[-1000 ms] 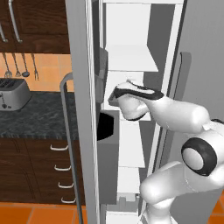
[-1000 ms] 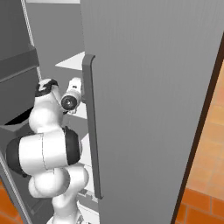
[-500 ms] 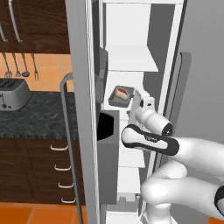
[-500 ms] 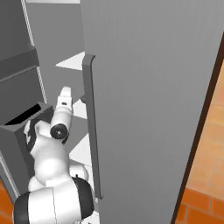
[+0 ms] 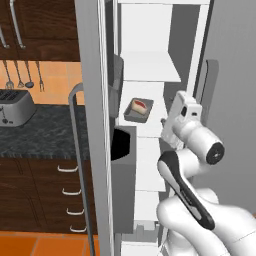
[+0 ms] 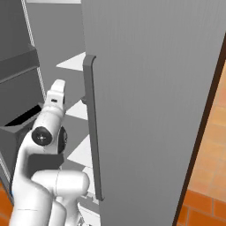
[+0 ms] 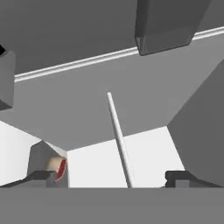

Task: Take the meat container that has the steak and place it on the second highest rack of the freezer. Then take the vegetable container that has the garlic and lemon wedge and place it on the highest rack of the freezer.

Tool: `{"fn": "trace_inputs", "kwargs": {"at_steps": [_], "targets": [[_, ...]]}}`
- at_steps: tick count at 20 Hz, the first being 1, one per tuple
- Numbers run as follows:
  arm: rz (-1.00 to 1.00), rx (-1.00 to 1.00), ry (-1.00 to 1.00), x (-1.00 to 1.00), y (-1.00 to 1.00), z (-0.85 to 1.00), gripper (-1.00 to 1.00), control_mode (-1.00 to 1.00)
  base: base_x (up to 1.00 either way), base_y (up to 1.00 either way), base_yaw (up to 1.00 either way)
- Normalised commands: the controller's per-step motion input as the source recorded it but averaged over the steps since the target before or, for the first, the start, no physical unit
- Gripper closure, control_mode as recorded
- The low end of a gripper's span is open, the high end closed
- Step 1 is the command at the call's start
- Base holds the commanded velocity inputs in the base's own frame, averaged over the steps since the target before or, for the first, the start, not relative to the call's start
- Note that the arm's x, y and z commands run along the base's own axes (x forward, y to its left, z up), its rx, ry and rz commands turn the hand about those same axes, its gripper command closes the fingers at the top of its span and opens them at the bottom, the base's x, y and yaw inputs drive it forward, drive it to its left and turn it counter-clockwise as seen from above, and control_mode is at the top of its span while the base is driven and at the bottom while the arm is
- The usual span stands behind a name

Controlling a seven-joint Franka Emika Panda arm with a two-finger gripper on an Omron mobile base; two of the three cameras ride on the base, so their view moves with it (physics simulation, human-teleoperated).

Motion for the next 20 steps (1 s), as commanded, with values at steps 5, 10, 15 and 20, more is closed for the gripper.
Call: {"fn": "trace_inputs", "kwargs": {"at_steps": [5, 10, 15, 20], "targets": [[-0.17, -0.1, 0.4, -1.0, -0.51, 0.1, -1.0, -1.0, 0.0, 0.0, 0.0], [-0.17, -0.34, 0.44, -1.0, -0.04, -0.66, -1.0, -1.0, 0.0, 0.0, 0.0], [-0.11, -0.17, 0.18, -0.87, 0.0, -0.97, -1.0, -1.0, 0.0, 0.0, 0.0], [0.01, 0.05, -0.1, -0.73, -0.19, -0.49, -1.0, -1.0, 0.0, 0.0, 0.0]]}}
